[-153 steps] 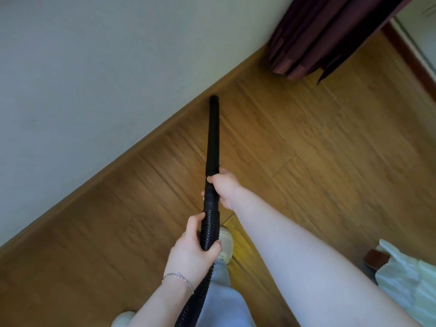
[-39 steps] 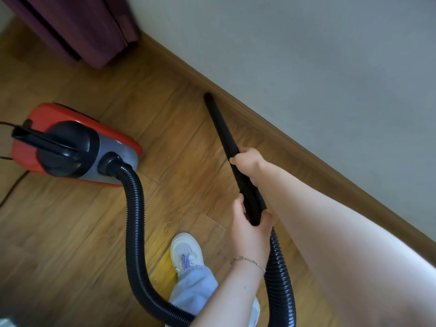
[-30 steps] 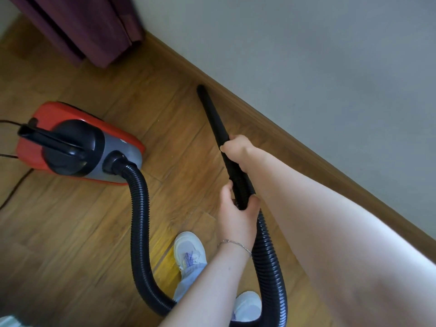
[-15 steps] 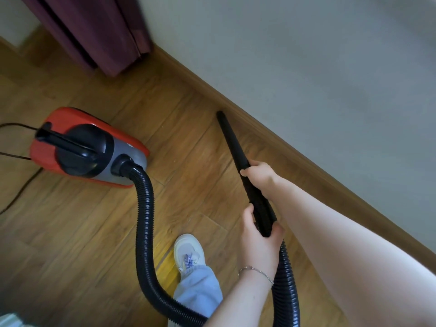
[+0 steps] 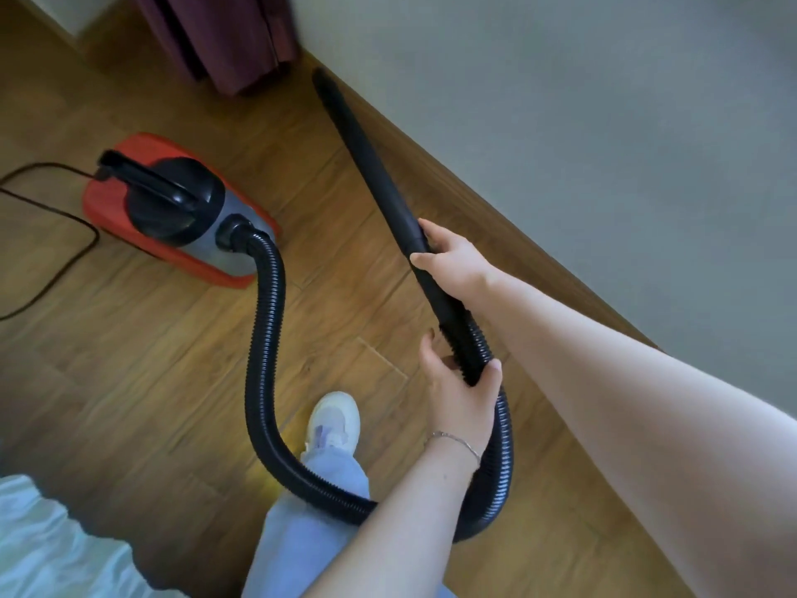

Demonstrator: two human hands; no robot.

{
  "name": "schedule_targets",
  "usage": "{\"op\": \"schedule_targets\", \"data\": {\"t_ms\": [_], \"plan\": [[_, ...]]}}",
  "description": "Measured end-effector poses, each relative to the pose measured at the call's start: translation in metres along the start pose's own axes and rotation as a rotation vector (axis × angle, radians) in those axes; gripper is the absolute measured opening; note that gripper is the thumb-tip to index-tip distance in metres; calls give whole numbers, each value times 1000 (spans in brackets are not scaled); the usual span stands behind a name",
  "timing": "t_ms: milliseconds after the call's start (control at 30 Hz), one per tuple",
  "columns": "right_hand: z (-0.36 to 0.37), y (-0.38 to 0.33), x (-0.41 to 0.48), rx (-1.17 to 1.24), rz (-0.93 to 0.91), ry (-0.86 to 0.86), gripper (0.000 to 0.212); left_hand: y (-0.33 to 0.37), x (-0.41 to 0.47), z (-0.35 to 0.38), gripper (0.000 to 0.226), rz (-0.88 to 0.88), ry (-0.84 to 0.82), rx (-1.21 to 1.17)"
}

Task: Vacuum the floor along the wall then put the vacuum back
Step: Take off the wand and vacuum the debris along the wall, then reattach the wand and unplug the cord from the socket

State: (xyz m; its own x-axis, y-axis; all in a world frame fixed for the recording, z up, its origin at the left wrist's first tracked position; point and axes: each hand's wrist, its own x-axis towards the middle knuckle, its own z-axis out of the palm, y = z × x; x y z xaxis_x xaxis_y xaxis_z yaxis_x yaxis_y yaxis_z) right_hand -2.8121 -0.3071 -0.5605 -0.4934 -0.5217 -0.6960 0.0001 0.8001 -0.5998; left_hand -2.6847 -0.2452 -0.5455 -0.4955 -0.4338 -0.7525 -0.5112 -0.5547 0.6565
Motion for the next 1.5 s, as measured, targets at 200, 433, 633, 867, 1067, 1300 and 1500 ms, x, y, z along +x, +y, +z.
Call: {"op": "schedule_targets", "data": {"t_ms": [200, 433, 633, 867, 1067, 1300, 1500], "plan": [[15, -30, -16, -134, -129, -75, 59, 11, -3, -27, 65, -41, -25, 22], [54, -90, 3, -329, -206, -98, 54, 70, 35, -148, 42, 32, 183, 111], [92, -179, 38, -401, -257, -121, 51, 119, 56, -295, 35, 115, 356, 429], [137, -236, 100, -539, -299, -103, 38, 157, 86, -393, 36, 171, 411, 649], [160, -258, 146, -559, -305, -125, 42, 165, 127, -414, 36, 177, 416, 695], [161, -264, 191, -622, -310, -181, 39, 162, 171, -417, 41, 157, 438, 746], [165, -259, 222, -654, -332, -116, 40, 154, 209, -425, 58, 149, 456, 843]]}}
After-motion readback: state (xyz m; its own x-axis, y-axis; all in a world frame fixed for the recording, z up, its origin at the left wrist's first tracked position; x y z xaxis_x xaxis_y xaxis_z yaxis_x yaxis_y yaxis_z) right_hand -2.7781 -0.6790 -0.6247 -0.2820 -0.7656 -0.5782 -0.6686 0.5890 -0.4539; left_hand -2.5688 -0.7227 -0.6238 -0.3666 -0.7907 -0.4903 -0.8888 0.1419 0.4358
